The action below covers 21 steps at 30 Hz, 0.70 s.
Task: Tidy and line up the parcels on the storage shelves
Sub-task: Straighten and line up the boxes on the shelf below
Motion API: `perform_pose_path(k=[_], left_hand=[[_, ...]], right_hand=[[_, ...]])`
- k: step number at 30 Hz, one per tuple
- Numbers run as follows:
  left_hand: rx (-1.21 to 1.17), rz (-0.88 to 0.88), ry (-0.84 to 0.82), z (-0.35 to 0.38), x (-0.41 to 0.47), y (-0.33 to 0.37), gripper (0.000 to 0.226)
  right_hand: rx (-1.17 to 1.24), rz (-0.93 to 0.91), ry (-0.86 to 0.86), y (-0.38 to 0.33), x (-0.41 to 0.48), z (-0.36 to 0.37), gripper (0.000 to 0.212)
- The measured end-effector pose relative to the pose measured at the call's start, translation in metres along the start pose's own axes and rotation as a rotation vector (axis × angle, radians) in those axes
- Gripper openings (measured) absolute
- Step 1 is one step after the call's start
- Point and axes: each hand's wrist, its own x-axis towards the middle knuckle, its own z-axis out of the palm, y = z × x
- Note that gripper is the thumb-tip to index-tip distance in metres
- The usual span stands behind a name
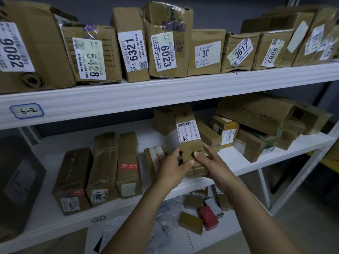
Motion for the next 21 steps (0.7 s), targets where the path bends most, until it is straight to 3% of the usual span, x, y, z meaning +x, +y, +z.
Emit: perform_pose_path(k=[5, 10, 14, 21], left_hand=[[0.555, 0.143, 0.101, -0.024, -0.004, -0.010, 0.053], [1.004, 0.142, -0.058, -0.046, -0.004, -0.028, 0.069], [1.118, 0.169, -0.043, -0.052, -0.004, -0.036, 0.071], [1.237, 0.092, 0.000, -0.071, -0.010, -0.042, 0.074]], right_hand=[[0.063, 0.138, 0.062, 0.017, 0.013, -0.002, 0.037], [-0.189, 0.108, 0.085, 0.025, 0.022, 0.004, 0.035], [-0.449, -0.004, 0.048, 0.028, 0.026, 0.010, 0.044], [-0.840, -0.137, -0.325, 0.034, 0.032, 0.004, 0.086]])
